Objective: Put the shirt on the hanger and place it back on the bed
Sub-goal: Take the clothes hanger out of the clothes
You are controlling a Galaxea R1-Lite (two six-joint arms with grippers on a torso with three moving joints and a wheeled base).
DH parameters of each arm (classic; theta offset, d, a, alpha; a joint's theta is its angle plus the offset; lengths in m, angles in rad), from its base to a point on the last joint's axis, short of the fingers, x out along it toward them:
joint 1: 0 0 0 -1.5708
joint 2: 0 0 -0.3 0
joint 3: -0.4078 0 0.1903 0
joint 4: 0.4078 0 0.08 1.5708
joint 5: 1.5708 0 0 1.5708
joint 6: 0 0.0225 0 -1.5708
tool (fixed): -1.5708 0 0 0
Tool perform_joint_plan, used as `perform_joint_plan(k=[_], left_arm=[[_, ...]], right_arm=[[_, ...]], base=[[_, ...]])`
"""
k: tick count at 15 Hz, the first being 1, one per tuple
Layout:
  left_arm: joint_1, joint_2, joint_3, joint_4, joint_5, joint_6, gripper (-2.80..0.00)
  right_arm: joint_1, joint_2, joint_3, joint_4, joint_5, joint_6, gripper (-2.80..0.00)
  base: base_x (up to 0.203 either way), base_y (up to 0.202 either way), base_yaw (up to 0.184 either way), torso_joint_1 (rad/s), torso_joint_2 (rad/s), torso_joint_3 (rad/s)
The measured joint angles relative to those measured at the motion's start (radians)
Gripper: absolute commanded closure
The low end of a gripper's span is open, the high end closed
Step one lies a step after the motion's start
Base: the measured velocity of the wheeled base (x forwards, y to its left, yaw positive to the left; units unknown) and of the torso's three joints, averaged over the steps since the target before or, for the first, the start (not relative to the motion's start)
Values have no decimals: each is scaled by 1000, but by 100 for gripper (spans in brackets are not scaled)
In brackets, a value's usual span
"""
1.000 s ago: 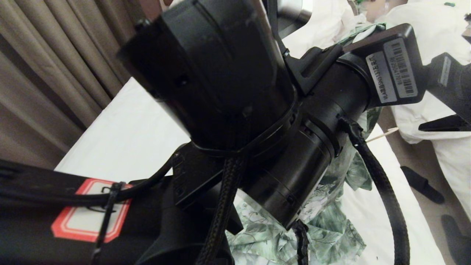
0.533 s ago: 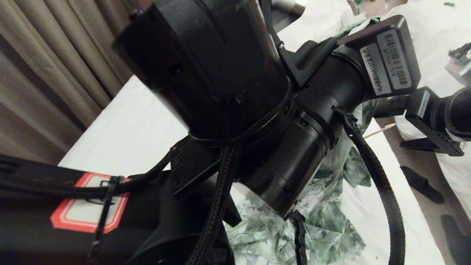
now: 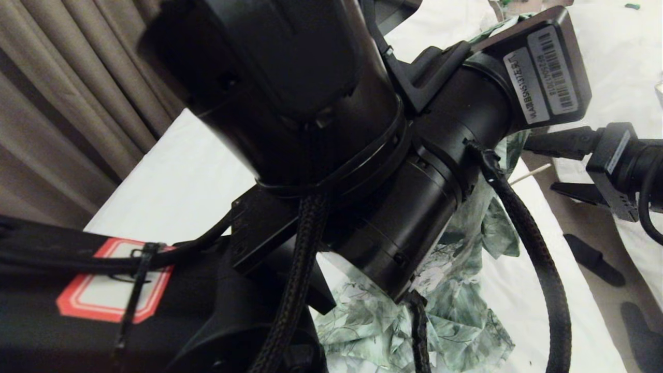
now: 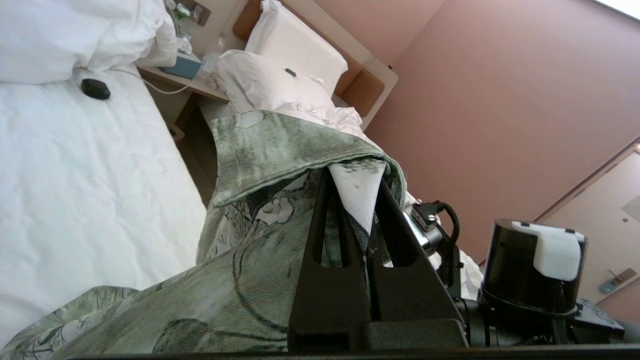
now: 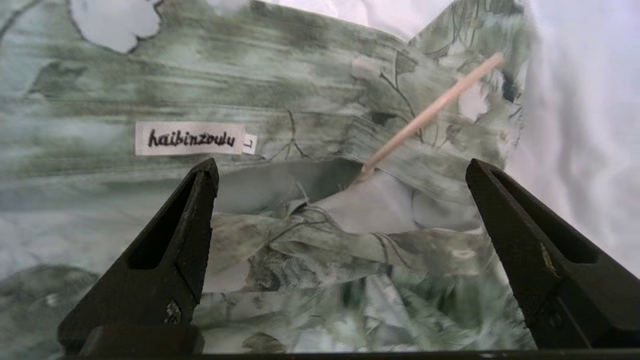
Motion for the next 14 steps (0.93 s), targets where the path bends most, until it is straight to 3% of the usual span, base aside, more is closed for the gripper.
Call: perform_joint_plan(k=[10, 11, 14], left_arm=[[5, -6, -10, 2, -1, 0, 0], [5, -7, -11, 3, -2, 0, 0], [6, -12, -14, 4, -2, 0, 0]], right_arm=[[-27, 51, 66, -199, 27, -61, -280], [-29, 58, 66, -218, 30, -62, 0], [-31, 70, 66, -250, 38, -62, 0]], base=[[0, 0, 0, 0, 0, 0], [0, 0, 0, 0, 0, 0], [0, 0, 0, 0, 0, 0]])
